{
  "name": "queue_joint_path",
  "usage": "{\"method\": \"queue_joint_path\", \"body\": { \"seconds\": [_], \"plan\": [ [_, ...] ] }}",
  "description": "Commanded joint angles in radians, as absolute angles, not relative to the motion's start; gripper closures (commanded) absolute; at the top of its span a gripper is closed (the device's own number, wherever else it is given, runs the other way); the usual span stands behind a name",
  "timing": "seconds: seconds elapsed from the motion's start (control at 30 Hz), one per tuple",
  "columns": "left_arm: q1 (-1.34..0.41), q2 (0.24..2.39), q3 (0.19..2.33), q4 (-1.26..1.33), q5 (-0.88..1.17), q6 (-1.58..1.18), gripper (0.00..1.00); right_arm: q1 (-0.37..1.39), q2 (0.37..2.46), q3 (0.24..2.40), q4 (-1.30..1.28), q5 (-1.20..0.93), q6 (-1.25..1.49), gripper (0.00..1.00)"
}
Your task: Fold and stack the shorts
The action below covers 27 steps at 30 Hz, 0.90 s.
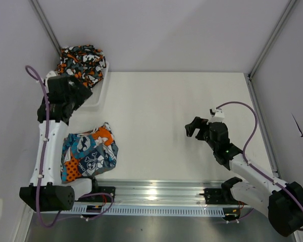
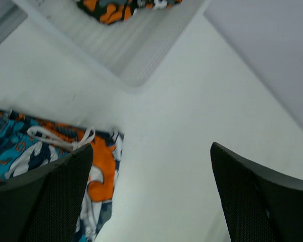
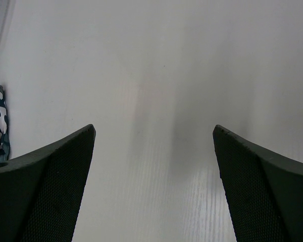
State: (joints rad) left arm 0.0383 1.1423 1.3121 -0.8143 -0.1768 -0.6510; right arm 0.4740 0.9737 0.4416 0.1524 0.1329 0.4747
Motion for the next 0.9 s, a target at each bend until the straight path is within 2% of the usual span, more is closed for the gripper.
{"method": "queue_joint_path", "body": {
  "seconds": [0.0,0.17,0.3,0.47,0.6,0.87],
  "plan": [
    [0.119,1.213,1.416,-0.72,-0.097,-0.719,0.01,0.488,0.925,0.411,0.265,0.195,0.428,0.01],
    [0.25,1.342,1.364,-0.418,0.162,-0.92,0.01,0.506,0.916,0.396,0.285,0.218,0.417,0.0],
    [0.29,1.529,1.373,-0.261,0.276,-1.101,0.01,0.522,0.917,0.39,0.299,0.23,0.411,0.01],
    [0.296,1.791,1.511,-0.186,0.241,-1.169,0.01,0.532,0.904,0.382,0.304,0.236,0.407,0.0],
    [0.293,1.972,1.702,-0.179,0.229,-1.184,0.01,0.538,0.905,0.382,0.305,0.235,0.407,0.0],
    [0.29,2.124,1.735,-0.006,0.046,-1.288,0.01,0.54,0.916,0.382,0.316,0.23,0.408,0.01]
  ]
}}
